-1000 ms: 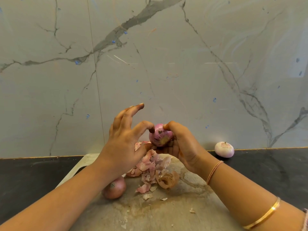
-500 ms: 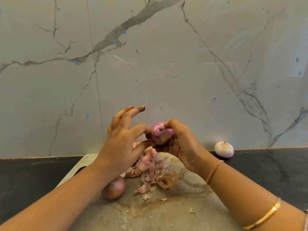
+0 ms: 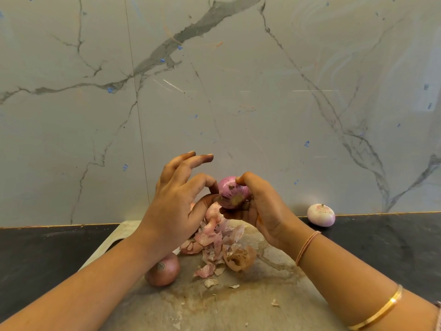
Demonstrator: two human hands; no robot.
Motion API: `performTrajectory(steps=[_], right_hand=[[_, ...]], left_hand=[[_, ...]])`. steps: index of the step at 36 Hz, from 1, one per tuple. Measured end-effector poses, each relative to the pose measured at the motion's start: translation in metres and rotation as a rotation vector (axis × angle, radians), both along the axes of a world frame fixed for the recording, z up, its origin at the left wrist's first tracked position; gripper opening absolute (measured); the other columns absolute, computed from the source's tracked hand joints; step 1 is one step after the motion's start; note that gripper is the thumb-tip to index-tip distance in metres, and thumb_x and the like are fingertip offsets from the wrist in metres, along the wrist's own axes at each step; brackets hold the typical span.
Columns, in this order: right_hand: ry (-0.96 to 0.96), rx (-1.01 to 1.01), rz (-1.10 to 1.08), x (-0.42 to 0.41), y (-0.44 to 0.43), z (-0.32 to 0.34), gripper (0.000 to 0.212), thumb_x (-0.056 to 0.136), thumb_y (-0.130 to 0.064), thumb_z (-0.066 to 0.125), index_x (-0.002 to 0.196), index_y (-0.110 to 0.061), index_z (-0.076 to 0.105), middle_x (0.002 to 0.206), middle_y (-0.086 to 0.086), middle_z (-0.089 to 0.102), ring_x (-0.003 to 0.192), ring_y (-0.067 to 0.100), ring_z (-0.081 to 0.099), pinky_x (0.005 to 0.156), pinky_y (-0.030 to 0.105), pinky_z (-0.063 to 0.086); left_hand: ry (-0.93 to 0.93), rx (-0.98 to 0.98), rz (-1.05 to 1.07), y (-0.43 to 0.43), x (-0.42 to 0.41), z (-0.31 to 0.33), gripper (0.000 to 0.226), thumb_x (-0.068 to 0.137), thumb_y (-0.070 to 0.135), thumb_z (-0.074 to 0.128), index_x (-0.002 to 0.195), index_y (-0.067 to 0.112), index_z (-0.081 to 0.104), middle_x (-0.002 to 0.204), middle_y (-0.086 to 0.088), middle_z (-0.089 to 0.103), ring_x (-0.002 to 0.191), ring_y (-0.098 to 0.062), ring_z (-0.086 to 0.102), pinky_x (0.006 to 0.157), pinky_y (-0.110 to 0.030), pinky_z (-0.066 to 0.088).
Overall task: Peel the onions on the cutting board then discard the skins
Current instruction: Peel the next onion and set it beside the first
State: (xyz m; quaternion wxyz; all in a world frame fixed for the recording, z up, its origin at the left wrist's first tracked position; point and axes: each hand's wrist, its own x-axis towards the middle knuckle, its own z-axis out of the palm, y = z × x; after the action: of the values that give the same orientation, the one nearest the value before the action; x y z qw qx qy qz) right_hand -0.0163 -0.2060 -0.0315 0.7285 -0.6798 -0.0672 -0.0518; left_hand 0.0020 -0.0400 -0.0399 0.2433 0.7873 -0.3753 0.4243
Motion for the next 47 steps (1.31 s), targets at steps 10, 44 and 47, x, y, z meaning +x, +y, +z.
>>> performTrajectory(steps=[10,44,47], right_hand=[[0.077,0.351,-0.032,-0.002,-0.004,0.006,0.025,0.098,-0.021,0.038,0.114,-0.009,0.053,0.094,0.019,0.057,0.068,0.030,0.061,0.069,0.036,0.056],[0.073,0.326,0.259,-0.012,0.000,0.009,0.034,0.096,-0.031,0.047,0.119,-0.007,0.057,0.111,0.025,0.066,0.066,0.017,0.060,0.063,0.025,0.052],[0.094,0.306,0.216,-0.011,-0.001,0.010,0.045,0.096,-0.044,0.046,0.119,-0.007,0.057,0.102,0.024,0.069,0.064,0.016,0.054,0.062,0.025,0.049]], left_hand=[[-0.038,-0.023,-0.007,0.000,0.001,0.001,0.011,0.090,0.036,0.046,0.096,0.028,0.050,0.128,0.016,0.044,0.131,-0.005,0.028,0.107,-0.011,0.018],[0.068,-0.135,-0.086,0.002,-0.006,0.002,0.052,0.074,0.060,0.061,0.114,0.031,0.045,0.105,0.017,0.053,0.096,-0.001,0.052,0.079,-0.012,0.044],[0.030,-0.098,-0.112,0.001,-0.006,0.003,0.049,0.077,0.055,0.061,0.115,0.028,0.044,0.108,0.016,0.051,0.097,-0.001,0.051,0.082,-0.014,0.044]])
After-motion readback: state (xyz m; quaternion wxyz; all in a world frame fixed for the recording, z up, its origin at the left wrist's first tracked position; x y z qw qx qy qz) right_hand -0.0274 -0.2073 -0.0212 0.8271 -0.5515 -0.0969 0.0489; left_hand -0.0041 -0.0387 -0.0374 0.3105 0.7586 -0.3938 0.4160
